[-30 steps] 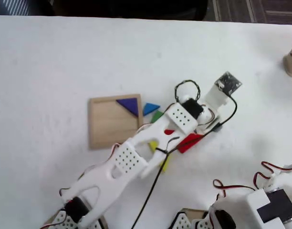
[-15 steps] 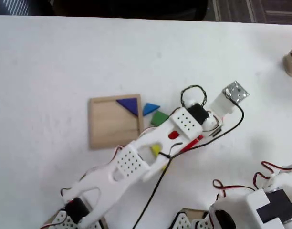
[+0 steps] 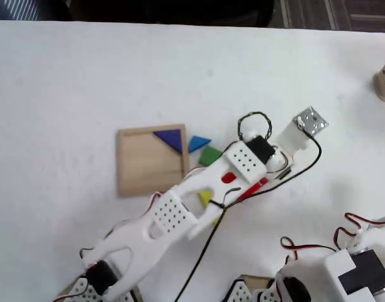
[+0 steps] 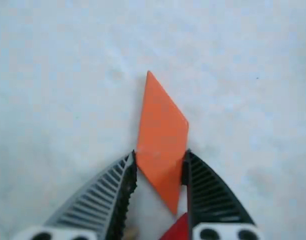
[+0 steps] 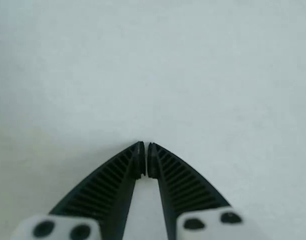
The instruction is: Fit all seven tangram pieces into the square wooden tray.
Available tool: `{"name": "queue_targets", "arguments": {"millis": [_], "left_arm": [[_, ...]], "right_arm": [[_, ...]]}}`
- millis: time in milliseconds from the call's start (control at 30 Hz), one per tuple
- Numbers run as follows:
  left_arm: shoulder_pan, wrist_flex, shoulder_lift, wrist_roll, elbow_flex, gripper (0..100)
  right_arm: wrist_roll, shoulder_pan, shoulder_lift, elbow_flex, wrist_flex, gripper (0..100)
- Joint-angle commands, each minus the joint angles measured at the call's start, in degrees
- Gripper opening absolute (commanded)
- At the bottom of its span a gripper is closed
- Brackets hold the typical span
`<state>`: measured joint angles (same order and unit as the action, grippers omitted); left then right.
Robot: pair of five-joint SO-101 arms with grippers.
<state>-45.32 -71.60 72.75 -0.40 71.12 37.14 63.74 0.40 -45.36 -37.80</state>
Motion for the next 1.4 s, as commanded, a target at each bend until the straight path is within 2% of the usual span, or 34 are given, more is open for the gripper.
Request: {"name": "queue_targets", "arguments": {"millis": [0, 100, 367, 433, 933, 1033, 1367], "left_arm": [[0.5, -2.5, -1.7, -0.9, 0.8, 9], [1.0, -6.2, -1.7, -0.9, 3.1, 9], [1.1, -27.4, -1.2, -0.8, 22.2, 9], [1.8, -30.6, -1.8, -0.6, 25.0, 9], [15.8, -31.0, -16.7, -0.6, 23.6, 9], [16.5, -31.0, -20.4, -0.7, 18.5, 9], [17.7, -30.9, -41.6, -0.5, -14.9, 9]], "right_arm": [[0.5, 0.6, -1.2, -0.9, -1.7, 1.7], [0.5, 0.6, -1.2, -0.8, -1.7, 1.7], [0.6, 0.6, -1.2, -0.8, -1.7, 1.7], [0.6, 0.6, -1.2, -0.8, -1.7, 1.7], [0.5, 0.1, -1.2, 0.5, -1.6, 1.7], [0.4, 0.0, -1.2, 1.0, -1.6, 1.7], [0.1, -0.1, -0.9, 1.1, 0.7, 1.7]]}}
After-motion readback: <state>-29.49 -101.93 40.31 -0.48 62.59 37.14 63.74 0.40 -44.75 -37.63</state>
